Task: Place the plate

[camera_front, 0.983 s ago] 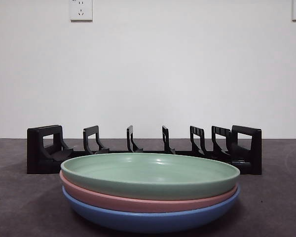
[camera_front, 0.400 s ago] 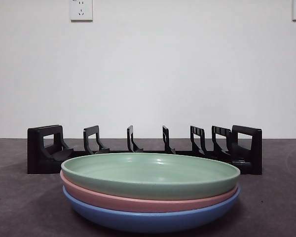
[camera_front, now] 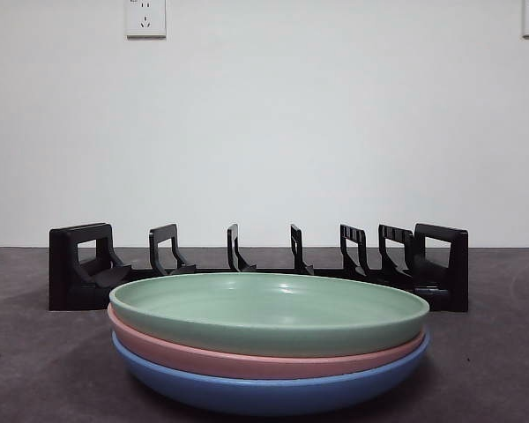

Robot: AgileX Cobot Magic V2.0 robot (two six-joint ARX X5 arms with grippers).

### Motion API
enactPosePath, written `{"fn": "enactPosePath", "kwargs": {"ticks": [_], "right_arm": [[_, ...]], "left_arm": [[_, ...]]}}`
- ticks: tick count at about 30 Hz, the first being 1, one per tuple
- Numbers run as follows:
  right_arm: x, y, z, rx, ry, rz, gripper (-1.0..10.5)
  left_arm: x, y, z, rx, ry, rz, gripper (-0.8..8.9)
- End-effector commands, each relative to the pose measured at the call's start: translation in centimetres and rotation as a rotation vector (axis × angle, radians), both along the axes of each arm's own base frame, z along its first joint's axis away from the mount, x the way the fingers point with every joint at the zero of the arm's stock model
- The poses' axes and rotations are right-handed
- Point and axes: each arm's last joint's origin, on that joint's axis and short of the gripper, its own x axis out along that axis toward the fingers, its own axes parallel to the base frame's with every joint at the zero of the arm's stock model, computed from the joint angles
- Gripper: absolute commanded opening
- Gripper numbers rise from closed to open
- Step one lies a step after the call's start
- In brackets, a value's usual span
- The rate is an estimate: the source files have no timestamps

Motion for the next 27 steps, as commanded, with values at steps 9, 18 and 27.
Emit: {"fn": "enactPosePath", "kwargs": {"ticks": [9, 18, 27], "right_arm": [[-2.8, -3.3, -7.6, 0.026, -0.217, -0.229, 0.2], [-2.9, -4.0, -15.0, 0.098, -0.288, -0.29, 0.2], [-2.8, -4.1, -14.8, 0.107, -0.317, -0.29, 0.2]], "left_arm": [[0.1, 0.0, -0.5, 0.014, 0.005, -0.003, 0.08], [0.1, 0.0, -0.5, 0.014, 0.005, -0.003, 0.08], [0.1, 0.0, -0.5, 0.014, 0.001, -0.004, 0.08]]}}
